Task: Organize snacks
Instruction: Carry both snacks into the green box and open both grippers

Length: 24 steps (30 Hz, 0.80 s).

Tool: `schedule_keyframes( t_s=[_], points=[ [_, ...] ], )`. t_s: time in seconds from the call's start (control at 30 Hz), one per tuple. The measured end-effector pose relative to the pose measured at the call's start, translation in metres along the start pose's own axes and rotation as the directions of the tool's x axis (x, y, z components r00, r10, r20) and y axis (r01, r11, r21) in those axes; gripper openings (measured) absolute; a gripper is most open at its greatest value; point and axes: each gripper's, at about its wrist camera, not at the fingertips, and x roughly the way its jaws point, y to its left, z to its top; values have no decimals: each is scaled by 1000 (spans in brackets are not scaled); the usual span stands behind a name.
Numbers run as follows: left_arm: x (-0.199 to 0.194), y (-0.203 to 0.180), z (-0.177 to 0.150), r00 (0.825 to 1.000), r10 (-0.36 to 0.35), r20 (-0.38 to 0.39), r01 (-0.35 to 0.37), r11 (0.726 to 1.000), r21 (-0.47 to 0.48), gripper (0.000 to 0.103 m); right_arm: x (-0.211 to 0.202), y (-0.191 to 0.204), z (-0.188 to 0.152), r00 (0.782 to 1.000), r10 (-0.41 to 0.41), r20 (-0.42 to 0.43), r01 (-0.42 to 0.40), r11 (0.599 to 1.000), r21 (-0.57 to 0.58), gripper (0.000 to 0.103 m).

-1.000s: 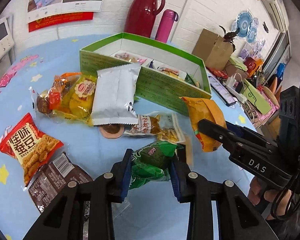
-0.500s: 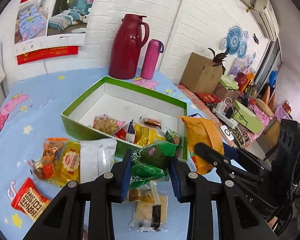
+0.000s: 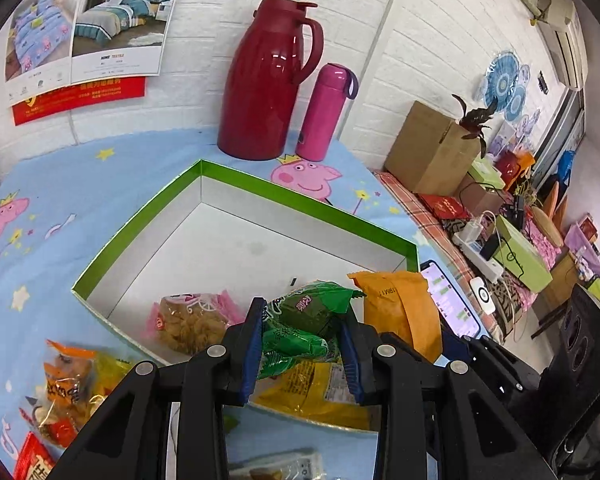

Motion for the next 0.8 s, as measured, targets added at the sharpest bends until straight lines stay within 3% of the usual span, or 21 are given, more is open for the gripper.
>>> schedule_keyframes(
  t_s=[0.4, 0.43, 0.47, 0.53, 0.57, 0.67, 0.8],
  points=[
    [47, 16, 8, 998, 53, -47, -53, 999, -4, 35, 37, 1, 7, 999, -38, -21, 36, 996, -87, 44],
    [48, 17, 8, 997, 57, -42, -57, 998, -7, 36, 37, 2, 6, 999, -43, -15, 41, 994, -100, 51],
    [48, 17, 8, 998, 56, -35, -56, 998, -9, 40, 35, 2, 5, 999, -51, -6, 50, 993, -111, 58],
    [45, 19, 7, 998, 50, -26, -51, 998, -22, 66, 28, 3, 5, 997, -73, 28, 76, 989, -130, 79],
    [42, 21, 6, 998, 54, -13, -55, 998, -37, 84, 26, 4, 5, 996, -76, 44, 81, 987, -136, 81],
    [27, 27, 1, 995, 86, 54, -81, 993, -81, 90, 19, 5, 6, 995, -86, 53, 93, 987, -134, 83],
    [13, 31, -5, 992, 112, 52, -109, 992, -68, 92, 2, 7, 3, 995, -81, 51, 86, 991, -102, 84]
  ],
)
